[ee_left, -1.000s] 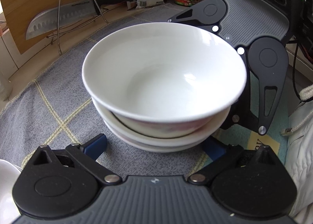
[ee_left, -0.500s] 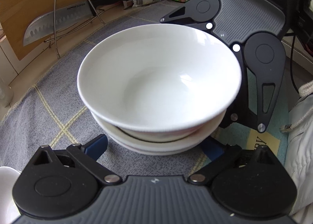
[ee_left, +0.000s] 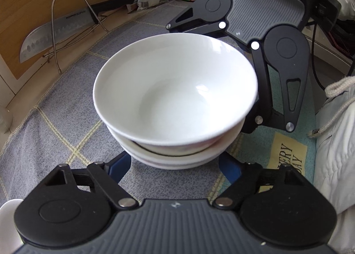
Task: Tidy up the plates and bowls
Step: 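Lift the bowl stack with both grippers and carry it toward the plate stack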
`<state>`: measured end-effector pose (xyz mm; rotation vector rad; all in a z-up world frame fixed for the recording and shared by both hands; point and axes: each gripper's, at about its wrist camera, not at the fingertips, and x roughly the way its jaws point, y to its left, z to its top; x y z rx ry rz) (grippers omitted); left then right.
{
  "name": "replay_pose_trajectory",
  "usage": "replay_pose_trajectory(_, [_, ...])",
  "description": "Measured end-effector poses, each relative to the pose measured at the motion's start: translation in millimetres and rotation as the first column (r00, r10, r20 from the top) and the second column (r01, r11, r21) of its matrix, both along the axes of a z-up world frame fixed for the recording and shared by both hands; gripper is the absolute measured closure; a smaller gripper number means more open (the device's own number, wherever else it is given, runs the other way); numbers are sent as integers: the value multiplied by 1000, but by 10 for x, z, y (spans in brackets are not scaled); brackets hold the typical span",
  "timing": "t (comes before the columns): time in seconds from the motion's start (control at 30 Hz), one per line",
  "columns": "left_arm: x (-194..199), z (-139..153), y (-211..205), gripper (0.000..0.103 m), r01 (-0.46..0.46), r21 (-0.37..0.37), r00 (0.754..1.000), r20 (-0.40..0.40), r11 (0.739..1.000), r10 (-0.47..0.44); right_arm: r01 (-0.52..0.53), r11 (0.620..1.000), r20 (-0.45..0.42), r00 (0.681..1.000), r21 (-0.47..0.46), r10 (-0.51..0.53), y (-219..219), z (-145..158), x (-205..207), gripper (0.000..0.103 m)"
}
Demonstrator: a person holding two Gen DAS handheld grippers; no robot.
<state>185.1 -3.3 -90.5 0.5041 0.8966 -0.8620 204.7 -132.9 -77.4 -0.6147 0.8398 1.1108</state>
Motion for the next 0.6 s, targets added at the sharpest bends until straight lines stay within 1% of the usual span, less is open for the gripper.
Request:
replay_pose_trajectory(0.03, [16,-1,6,20,4,-5,1000,-7,1000,-4,-6,1000,-8,1000,1,6,5,3,7,7])
replay_pose_trajectory(0.23, [83,15,36,21,29,-25,999,-28,999,-29,-43,999,-24,999,-7,43,24,43,29,14])
replay_pose_trajectory(0.27, [90,20,39,21,36,-29,999,-31,999,-36,-48,999,-26,999,-7,47,26,52,29,15])
replay_pose_trajectory(0.33, [83,30,68,26,46,-39,998,-43,998,-47,-49,999,-26,998,-14,49,29,63,33,15])
replay_pose_trajectory(0.4, [91,32,77,28,49,-41,998,-45,998,-50,-50,999,-30,998,-15,50,25,73,44,15])
replay_pose_trajectory(0.6, [125,28,82,28,59,-39,997,-52,997,-61,-49,999,-34,998,-19,48,29,92,66,15])
